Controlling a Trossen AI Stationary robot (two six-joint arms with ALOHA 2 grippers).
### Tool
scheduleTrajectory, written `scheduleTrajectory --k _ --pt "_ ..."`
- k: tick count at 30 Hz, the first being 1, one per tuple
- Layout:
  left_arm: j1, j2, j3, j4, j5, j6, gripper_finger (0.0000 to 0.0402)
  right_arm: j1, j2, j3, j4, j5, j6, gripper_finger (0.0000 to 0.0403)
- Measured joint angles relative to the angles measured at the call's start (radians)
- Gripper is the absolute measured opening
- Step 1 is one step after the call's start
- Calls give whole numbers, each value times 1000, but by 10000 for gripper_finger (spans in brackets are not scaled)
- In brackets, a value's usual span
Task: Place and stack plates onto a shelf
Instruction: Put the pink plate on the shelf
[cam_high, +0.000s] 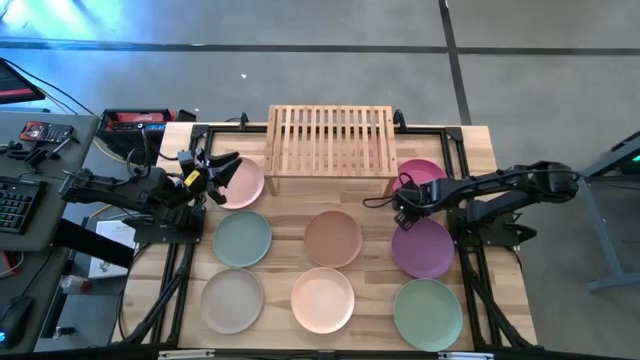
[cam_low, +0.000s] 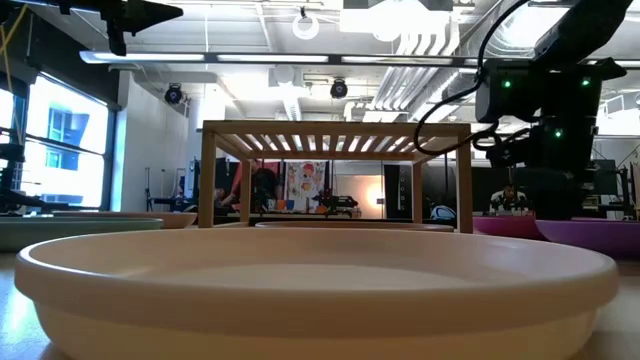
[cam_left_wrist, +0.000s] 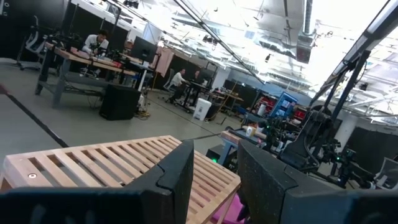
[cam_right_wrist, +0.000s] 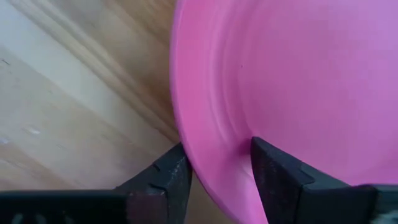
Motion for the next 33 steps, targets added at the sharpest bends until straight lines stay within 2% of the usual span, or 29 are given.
scheduleTrajectory --k 4,11,33 --pt "0 0 0 0 0 0 113 0 0 0 2 -3 10 105" --pt "0 0 0 0 0 1 113 1 -2 3 2 2 11 12" --pt "0 0 0 -1 0 1 113 0 1 281 -313 26 57 1"
